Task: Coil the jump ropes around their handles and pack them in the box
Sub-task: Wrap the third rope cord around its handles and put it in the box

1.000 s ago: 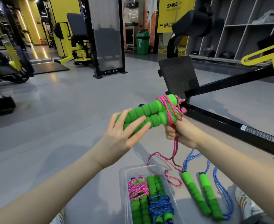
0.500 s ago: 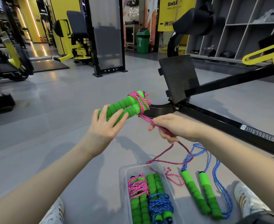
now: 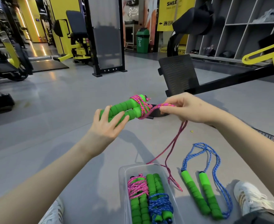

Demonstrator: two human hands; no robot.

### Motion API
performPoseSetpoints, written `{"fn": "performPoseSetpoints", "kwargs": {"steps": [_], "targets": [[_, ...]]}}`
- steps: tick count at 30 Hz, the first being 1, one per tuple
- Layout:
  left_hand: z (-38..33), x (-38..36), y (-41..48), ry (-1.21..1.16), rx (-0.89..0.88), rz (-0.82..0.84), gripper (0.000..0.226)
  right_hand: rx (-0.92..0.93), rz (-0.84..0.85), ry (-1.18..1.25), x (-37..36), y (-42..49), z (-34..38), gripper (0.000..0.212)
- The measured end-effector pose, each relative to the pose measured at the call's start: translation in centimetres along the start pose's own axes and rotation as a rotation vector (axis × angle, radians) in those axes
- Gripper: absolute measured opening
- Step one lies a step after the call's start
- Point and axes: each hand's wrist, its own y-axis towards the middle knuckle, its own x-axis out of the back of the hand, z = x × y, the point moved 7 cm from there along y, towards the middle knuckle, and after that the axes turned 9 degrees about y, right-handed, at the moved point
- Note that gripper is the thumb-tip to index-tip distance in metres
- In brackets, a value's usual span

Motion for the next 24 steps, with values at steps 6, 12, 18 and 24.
{"fn": "performPoseSetpoints", "kwargs": {"steps": [6, 12, 18, 24], "targets": [[-4.0, 1.6, 0.6, -0.055, -0.232, -0.02, 0.047, 0.191, -0.12, -0.174, 1.6, -0.1, 0.7, 0.029], [-4.8, 3.9, 1.4, -0.143, -0.276, -0.106, 0.039, 0.047, -0.108, 0.177, 3.0, -0.5, -1.1, 0.033], [-5.3, 5.7, 2.5, -0.203, -0.242, -0.247, 0.04, -0.203, 0.059, 0.68, 0.4, -1.7, -5.4, 0.054], [-4.9, 6.0, 3.1, -0.204, -0.159, -0.281, 0.033, -0.198, 0.133, 1.283, -4.1, -2.1, -2.3, 0.039]]}}
